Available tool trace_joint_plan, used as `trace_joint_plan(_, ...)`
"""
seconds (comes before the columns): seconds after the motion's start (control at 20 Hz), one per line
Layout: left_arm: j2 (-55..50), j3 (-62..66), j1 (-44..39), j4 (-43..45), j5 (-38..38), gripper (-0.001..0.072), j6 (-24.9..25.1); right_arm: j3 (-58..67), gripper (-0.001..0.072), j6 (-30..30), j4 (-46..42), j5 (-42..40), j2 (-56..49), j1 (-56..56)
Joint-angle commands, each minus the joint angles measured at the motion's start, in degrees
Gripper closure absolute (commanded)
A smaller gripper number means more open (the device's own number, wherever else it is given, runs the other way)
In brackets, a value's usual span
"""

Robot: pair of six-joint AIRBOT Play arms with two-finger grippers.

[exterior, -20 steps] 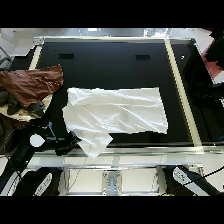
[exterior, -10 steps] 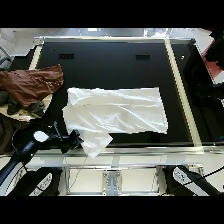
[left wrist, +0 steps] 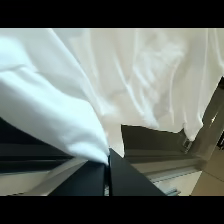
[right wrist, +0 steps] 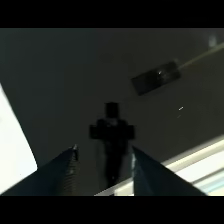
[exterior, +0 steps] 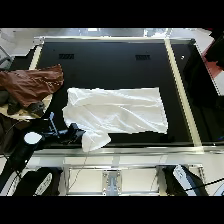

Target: Fold the shirts.

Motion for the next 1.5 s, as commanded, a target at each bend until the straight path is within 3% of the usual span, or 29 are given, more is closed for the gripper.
trace_joint_plan(0.0, 4.7, 0.13, 0.07, -0.72, 0.11, 0.0695, 0.42, -21.16, 0.0539, 2.6, 19.52, -8.11, 6.38, -14.91)
trace_joint_plan(0.05, 4.87, 0.13, 0.07, -0.74, 0.09, 0.0694, 0.42, -27.93, 0.0581, -0.9, 26.53, -9.4, 5.95, -15.82)
trace_joint_plan(0.1, 4.85, 0.13, 0.07, -0.74, 0.07, 0.0694, 0.42, -33.66, 0.0563, -7.15, 31.69, -9.7, 4.68, -15.54)
trace_joint_plan(0.2, 4.83, 0.13, 0.07, -0.74, 0.07, 0.0695, 0.42, -39.45, 0.0314, -12.68, 35.89, -9.46, 1.22, -13.86)
trace_joint_plan(0.5, 4.81, 0.13, 0.07, -0.74, 0.09, 0.0694, 0.42, -39.39, 0.03, -15.72, 40.15, -12.87, -7.13, -1.75)
trace_joint_plan(0.6, 4.81, 0.13, 0.07, -0.74, 0.07, 0.0694, 0.42, -38.21, 0.0161, -15.67, 40.11, -13.75, -10.45, 2.27)
trace_joint_plan(1.1, 4.81, 0.13, 0.07, -0.72, 0.11, 0.0695, 0.44, -37.2, 0.0169, -15.54, 38.36, -17.81, -13.68, 3.37)
trace_joint_plan(1.25, 4.81, 0.13, 0.07, -0.72, 0.09, 0.0694, 0.44, -37.2, 0.0275, -15.61, 38.62, -18.73, -14.51, 3.37)
trace_joint_plan(1.45, 4.81, 0.13, 0.07, -0.74, 0.09, 0.0694, 0.44, -37.2, 0.0277, -15.91, 39.54, -19.67, -18.18, 8.37)
